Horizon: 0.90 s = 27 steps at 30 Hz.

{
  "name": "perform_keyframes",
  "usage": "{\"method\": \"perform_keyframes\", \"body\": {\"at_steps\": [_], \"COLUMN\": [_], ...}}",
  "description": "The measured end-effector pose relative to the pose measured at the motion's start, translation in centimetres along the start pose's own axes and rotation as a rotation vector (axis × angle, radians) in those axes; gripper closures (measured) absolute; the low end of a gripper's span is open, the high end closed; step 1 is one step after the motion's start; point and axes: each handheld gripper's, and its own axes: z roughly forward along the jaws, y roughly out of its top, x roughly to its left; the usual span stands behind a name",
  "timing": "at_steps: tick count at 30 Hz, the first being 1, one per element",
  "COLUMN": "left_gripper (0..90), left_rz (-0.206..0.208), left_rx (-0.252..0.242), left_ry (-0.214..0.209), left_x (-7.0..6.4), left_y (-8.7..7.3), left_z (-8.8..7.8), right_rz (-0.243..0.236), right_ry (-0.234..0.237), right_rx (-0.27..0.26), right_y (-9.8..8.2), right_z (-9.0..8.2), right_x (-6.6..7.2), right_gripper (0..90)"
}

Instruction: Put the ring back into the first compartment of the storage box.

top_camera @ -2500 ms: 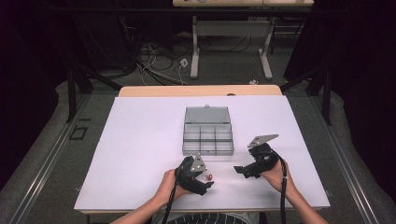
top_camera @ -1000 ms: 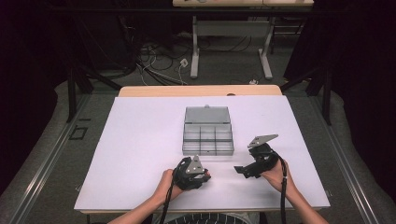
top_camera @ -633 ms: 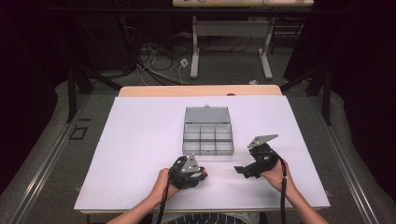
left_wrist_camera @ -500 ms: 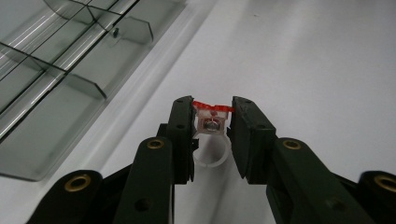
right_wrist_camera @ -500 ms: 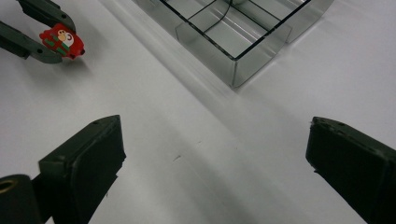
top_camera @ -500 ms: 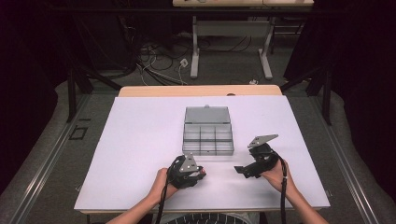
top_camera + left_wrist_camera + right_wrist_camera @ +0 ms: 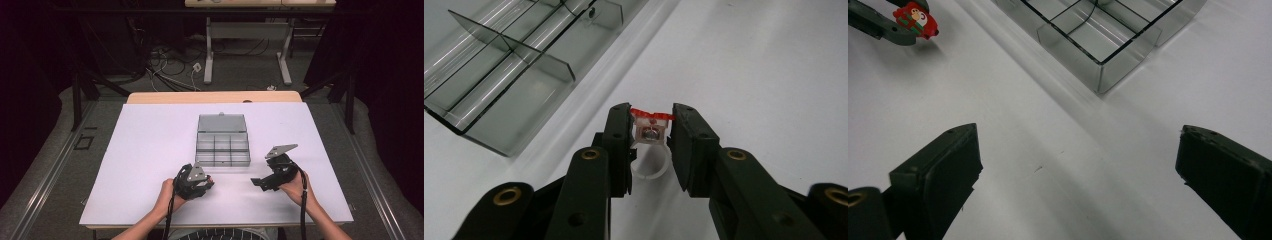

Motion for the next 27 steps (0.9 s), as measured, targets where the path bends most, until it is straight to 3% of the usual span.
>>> {"method": "perform_keyframes", "body": {"at_steps": [27], "left_gripper": [70.4], "left_rz": [-0.056], "left_rx": [0.009], "left_ry": [0.061], "left_x": [1.7], "left_y": [-0.4], "left_z": [-0.9], "right_rz": [0.012], "right_ry": [-0.001], "right_rx": [-0.015], "right_y": [-0.1], "right_z": [0.1], "right_x": [0.0], "right_gripper": [4.0]}}
